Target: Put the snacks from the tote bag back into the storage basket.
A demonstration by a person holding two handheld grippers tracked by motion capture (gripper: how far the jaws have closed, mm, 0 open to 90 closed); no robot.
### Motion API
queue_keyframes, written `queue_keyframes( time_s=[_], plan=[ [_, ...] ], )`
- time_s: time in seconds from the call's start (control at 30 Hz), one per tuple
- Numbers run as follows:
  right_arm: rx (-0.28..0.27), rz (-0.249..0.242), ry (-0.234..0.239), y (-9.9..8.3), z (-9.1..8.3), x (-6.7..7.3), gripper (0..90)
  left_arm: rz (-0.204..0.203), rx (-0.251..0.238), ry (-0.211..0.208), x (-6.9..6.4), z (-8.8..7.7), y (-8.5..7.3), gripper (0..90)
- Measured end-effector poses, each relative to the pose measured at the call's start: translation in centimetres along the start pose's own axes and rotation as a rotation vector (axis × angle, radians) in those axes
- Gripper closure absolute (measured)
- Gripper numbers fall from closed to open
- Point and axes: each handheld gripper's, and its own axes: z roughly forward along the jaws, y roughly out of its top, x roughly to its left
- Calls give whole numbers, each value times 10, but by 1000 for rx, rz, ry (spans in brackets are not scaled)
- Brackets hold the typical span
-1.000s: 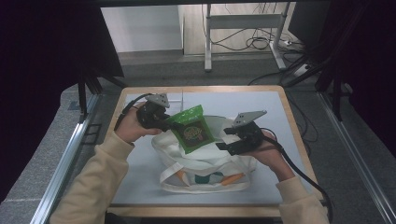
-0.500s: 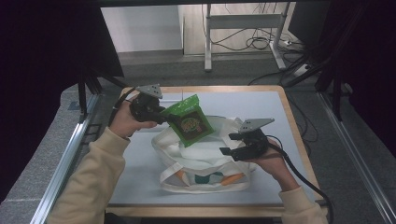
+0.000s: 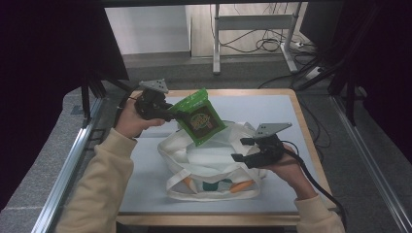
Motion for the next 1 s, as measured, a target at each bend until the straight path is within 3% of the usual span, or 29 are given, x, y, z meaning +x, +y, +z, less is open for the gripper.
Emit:
queue_keyframes(
  time_s=[0.17, 0.4, 0.57, 0.83, 1.0],
  plan=[
    [-8, 5, -11, 0, -2, 1, 316, 3, 6, -2, -1, -1, 3, 767],
    [6, 4, -25, -3, -4, 0, 300, -4, 7, 35, 5, -10, 10, 766],
    [0, 11, -35, -4, -5, -2, 300, -35, -42, 86, 18, -25, 15, 767],
    [-8, 8, -39, -4, -8, -3, 297, -46, -65, 95, 33, -37, 18, 767],
    [-16, 11, -48, -5, -10, -3, 293, -37, -72, 80, 37, -39, 20, 767]
  ],
)
